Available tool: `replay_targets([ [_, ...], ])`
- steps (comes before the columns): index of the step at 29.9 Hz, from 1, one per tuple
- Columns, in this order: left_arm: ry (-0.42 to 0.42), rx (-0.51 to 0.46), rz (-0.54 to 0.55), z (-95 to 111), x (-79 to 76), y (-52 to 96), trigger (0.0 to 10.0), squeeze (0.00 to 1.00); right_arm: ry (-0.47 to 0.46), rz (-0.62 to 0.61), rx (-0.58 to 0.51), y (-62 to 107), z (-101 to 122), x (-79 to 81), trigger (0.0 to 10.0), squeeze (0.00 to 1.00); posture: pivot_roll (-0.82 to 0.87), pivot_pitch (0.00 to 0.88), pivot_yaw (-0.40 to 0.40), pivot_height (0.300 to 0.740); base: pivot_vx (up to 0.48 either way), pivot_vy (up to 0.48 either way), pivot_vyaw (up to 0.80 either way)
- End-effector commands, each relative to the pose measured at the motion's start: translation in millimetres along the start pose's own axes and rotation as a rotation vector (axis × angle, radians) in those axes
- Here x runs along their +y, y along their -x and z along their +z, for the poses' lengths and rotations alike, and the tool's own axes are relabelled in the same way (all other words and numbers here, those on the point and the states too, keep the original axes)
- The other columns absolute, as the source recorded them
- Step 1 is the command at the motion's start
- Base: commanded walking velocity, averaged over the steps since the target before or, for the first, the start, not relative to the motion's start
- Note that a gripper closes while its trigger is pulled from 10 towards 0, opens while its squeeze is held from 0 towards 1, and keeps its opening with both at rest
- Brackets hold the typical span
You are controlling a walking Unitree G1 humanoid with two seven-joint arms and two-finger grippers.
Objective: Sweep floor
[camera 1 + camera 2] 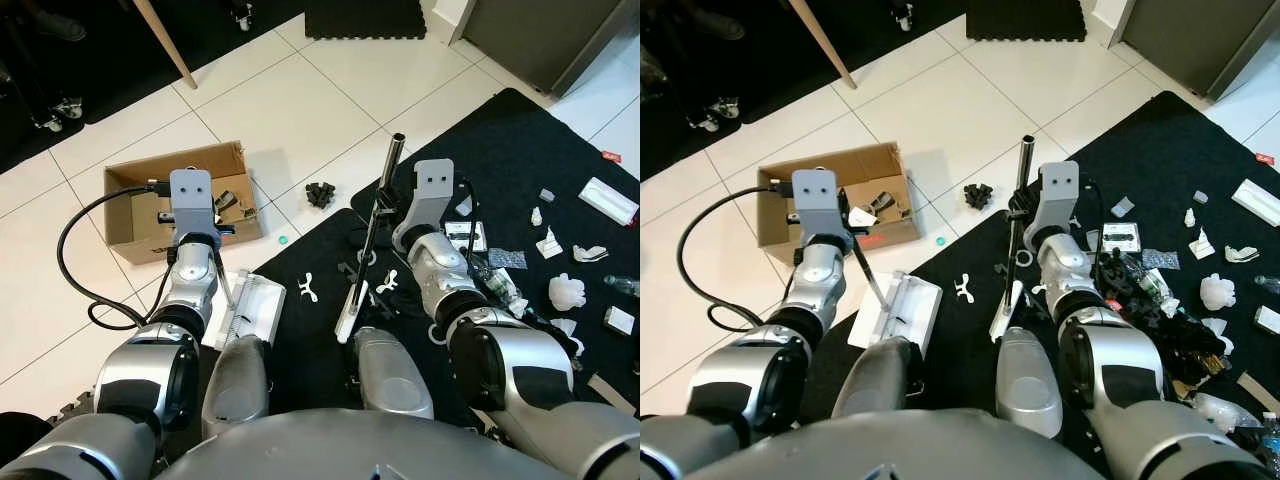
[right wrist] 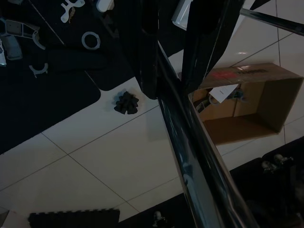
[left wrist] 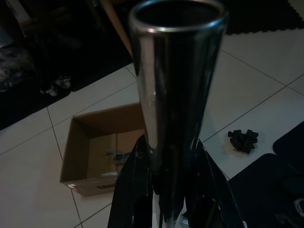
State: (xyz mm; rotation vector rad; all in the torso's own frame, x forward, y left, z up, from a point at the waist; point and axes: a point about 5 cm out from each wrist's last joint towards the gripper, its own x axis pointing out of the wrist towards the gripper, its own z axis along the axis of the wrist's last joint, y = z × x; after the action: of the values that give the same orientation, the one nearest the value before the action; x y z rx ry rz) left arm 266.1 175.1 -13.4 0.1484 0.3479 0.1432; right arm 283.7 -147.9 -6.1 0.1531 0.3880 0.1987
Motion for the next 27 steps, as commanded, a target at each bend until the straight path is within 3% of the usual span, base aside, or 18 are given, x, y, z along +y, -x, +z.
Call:
replay_targets([
  [1,-0.07,0.177,0.023,-36,14.9,14.3,10.0,0.0,-0.028,0.0,0.043,1.6,-8,1.8,10.0,0.0,0.02,0.0,0.005,0.74,0.0,0.0,0.0],
  [12,-0.117,0.133,0.061,-32,16.0,13.9,10.0,0.0,-0.013,-0.017,0.035,1.6,-6,-0.3,10.0,0.0,0.02,0.0,0.013,0.74,0.0,0.0,0.0],
  [15,-0.101,0.077,0.124,-21,27.5,8.2,10.0,0.0,0.07,-0.018,0.003,1.1,-2,-0.1,10.0,0.0,0.02,0.0,0.015,0.74,0.0,0.0,0.0],
  [22,-0.08,-0.02,0.191,4,43.5,-4.5,10.0,0.0,0.052,-0.028,-0.076,-2.9,15,-4.5,10.0,0.0,0.02,0.0,0.025,0.74,0.0,0.0,0.0],
  [23,-0.064,-0.065,0.225,19,50.4,-11.5,10.0,0.0,0.041,-0.023,-0.117,-7.2,27,-3.6,10.0,0.0,0.02,0.0,0.029,0.74,0.0,0.0,0.0],
  [27,-0.034,-0.125,0.259,38,56.9,-19.4,10.0,0.0,0.026,0.002,-0.161,-12.5,39,1.9,10.0,0.0,0.02,0.0,0.031,0.74,0.0,0.0,0.0],
])
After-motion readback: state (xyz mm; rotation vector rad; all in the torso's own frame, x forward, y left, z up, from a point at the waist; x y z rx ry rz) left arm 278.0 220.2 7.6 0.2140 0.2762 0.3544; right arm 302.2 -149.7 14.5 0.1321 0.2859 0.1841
